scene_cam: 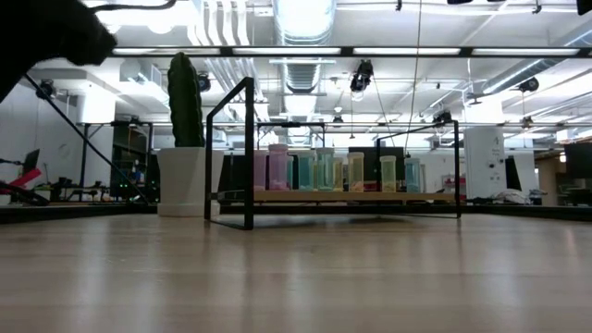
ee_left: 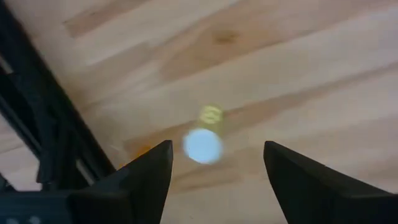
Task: Pick and place medicine bottles onto shelf by color
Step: Put the yellow pill bottle on the shelf aligned with the other yellow pill bottle
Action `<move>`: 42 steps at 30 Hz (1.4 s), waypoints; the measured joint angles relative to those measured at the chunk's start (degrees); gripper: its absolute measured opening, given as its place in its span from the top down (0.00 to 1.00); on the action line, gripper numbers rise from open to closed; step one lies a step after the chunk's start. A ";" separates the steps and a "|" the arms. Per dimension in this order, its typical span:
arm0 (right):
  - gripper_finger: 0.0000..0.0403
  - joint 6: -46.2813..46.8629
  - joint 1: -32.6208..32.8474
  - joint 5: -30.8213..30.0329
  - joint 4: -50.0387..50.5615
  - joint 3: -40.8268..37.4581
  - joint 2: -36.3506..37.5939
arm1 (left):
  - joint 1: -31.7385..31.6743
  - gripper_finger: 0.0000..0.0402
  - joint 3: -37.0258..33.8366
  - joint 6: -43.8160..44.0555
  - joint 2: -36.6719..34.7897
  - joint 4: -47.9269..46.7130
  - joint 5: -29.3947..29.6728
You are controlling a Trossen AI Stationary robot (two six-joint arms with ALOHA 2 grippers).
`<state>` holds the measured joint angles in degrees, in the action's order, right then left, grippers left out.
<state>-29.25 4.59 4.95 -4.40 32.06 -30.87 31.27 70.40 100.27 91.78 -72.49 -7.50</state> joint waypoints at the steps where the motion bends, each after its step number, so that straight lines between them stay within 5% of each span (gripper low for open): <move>1: 0.89 0.39 0.01 0.00 -0.01 0.01 0.00 | 0.26 0.40 -1.08 0.49 -0.09 -0.07 0.45; 16: 0.89 1.59 0.01 0.00 1.18 -0.05 0.02 | 3.84 0.37 -8.72 1.47 -1.09 11.48 0.14; 42: 0.89 1.83 0.01 -0.02 1.23 -0.05 0.02 | 4.07 0.77 -9.86 2.92 -1.07 13.63 -2.05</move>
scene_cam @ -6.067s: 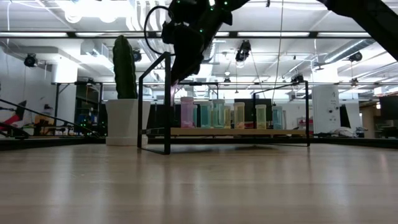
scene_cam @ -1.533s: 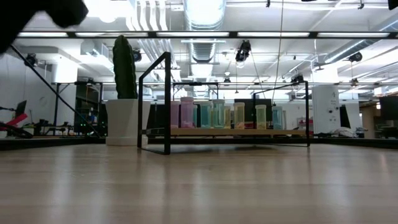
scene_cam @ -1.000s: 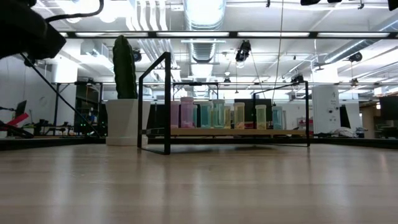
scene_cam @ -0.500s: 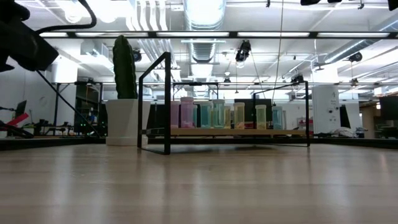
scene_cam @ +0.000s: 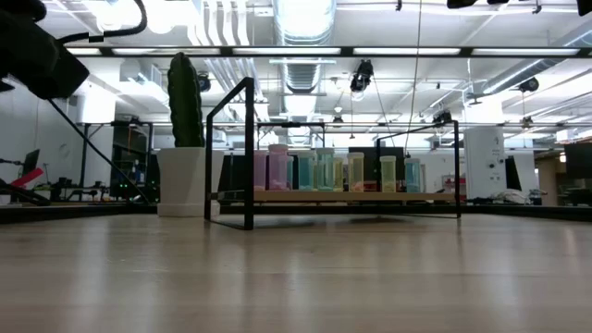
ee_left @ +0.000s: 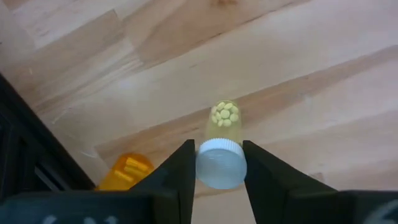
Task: Pick and place medicine bottles onto shelf by color
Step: Put the yellow pill bottle on the shelf aligned with the other yellow pill bottle
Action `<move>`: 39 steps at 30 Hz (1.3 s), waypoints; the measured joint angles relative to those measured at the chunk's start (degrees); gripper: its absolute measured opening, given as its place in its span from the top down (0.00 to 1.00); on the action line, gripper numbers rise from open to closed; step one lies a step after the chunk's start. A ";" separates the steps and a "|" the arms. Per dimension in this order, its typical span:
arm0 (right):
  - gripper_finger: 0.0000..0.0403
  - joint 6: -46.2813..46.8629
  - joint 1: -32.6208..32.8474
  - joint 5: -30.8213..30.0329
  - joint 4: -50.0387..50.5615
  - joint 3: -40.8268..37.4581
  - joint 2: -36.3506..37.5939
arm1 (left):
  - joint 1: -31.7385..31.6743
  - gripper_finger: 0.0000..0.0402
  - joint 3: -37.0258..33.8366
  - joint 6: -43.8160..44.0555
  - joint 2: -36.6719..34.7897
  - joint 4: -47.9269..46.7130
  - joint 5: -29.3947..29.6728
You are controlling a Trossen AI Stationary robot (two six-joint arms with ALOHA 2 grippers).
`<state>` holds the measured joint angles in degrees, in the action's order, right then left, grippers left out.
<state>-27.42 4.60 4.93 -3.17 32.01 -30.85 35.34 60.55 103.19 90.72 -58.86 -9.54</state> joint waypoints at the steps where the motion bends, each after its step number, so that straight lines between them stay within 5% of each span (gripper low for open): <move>1: 0.89 0.00 0.00 0.00 0.10 0.00 0.00 | -0.10 0.77 0.55 -0.05 -0.03 -0.02 -0.38; 12: 0.89 0.52 0.00 -0.02 1.31 0.00 0.15 | -7.81 0.74 17.62 -20.02 -0.49 21.80 -7.45; 26: 0.89 0.35 0.00 -0.03 3.85 0.00 2.07 | -25.79 0.76 41.50 -59.14 6.84 14.87 -5.99; 39: 0.89 1.92 0.00 -0.02 8.80 -0.02 8.68 | -43.19 0.76 53.45 -89.57 16.08 5.41 3.09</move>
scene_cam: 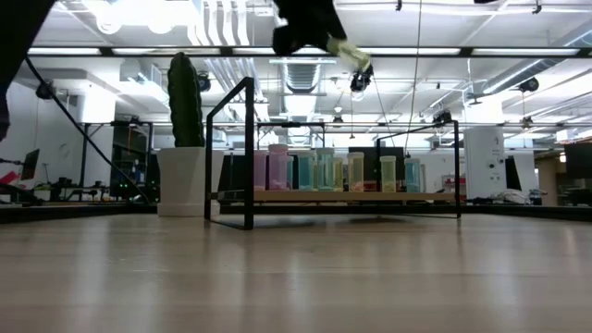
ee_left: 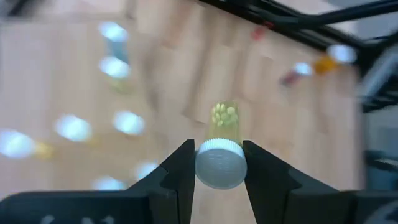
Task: Pick and place medicine bottles onto shelf by color
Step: Put the yellow pill bottle on the shelf aligned with the other yellow pill bottle
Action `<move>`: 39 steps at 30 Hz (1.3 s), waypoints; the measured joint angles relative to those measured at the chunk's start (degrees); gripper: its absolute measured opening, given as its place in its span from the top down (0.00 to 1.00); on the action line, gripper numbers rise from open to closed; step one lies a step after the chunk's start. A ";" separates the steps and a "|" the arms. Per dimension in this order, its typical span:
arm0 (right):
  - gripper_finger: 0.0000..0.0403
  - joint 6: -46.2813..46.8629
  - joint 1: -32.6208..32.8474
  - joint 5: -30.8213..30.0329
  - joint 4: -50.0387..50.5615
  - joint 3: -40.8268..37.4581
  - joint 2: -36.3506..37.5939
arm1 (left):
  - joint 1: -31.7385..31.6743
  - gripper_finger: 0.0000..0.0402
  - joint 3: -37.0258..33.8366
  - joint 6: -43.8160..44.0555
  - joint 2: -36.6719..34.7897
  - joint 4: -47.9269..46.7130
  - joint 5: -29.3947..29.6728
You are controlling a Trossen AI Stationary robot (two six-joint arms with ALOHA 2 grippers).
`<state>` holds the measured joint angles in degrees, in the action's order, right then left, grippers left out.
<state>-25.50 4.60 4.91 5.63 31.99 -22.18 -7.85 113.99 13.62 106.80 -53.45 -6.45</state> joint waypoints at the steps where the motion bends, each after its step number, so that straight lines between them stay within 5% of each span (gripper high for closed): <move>1: 0.89 -0.12 0.00 0.02 0.00 0.00 -0.13 | -0.83 0.76 0.99 -2.04 0.98 0.08 1.21; 14: 0.89 -2.23 0.00 0.00 -0.39 0.00 -0.06 | -4.60 0.76 19.22 -22.84 14.56 -2.10 17.79; 26: 0.89 -3.19 -0.02 -0.75 -0.57 0.00 -0.09 | -7.64 0.76 20.55 -23.28 21.34 -1.51 18.73; 36: 0.89 3.77 -0.67 -21.22 -0.61 2.17 -10.12 | -6.47 0.76 20.53 -23.35 19.82 -4.62 18.83; 39: 0.88 8.66 -1.48 -22.20 2.93 4.73 -14.26 | -4.35 0.76 20.53 -23.14 17.71 -9.33 18.02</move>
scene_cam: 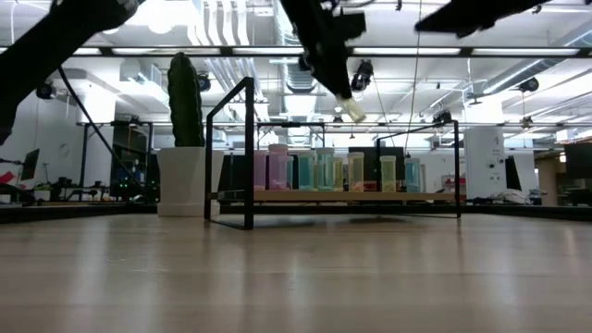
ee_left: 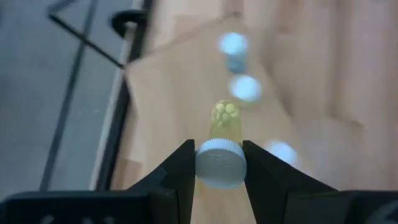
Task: Pick and place medicine bottles onto shelf by color
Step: Put the yellow pill bottle on the shelf aligned with the other yellow pill bottle
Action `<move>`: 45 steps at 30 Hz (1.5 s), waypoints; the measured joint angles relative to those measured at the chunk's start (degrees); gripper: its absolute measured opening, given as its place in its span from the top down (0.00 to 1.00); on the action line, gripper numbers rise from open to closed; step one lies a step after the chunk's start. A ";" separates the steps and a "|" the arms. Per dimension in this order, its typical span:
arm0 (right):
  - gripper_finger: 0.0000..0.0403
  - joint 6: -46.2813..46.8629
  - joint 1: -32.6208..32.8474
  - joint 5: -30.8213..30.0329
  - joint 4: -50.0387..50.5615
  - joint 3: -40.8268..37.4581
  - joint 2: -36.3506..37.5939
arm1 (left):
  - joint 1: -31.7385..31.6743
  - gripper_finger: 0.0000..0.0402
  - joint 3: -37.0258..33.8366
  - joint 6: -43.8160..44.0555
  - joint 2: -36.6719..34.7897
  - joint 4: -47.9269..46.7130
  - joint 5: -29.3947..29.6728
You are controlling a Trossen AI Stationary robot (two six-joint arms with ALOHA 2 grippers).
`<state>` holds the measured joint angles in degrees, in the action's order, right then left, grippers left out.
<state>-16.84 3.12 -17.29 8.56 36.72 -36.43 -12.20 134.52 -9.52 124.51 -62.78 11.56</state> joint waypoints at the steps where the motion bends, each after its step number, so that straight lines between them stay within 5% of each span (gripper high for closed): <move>1: 0.86 2.14 -0.14 0.35 1.96 1.09 -1.52 | 0.83 0.76 0.00 0.08 -0.60 -1.39 -0.12; 11: 0.49 6.82 -0.79 1.43 4.80 9.07 -14.50 | 8.41 0.74 0.00 -2.45 -6.28 -6.18 -1.06; 18: 0.39 6.91 -0.88 5.41 4.42 11.74 -19.33 | 11.25 0.74 -0.02 -2.49 -6.82 -5.08 -1.06; 29: 0.49 8.07 -0.90 5.35 2.14 11.77 -21.11 | 11.58 0.73 -0.04 -1.35 -6.82 -3.29 -1.02; 45: 0.79 8.17 -0.92 5.08 1.84 11.70 -20.98 | 11.84 0.73 -0.04 -1.32 -6.82 -2.06 -1.05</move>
<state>-8.67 2.20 -12.21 10.39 48.42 -57.42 -0.36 134.47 -10.84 117.69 -64.84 10.52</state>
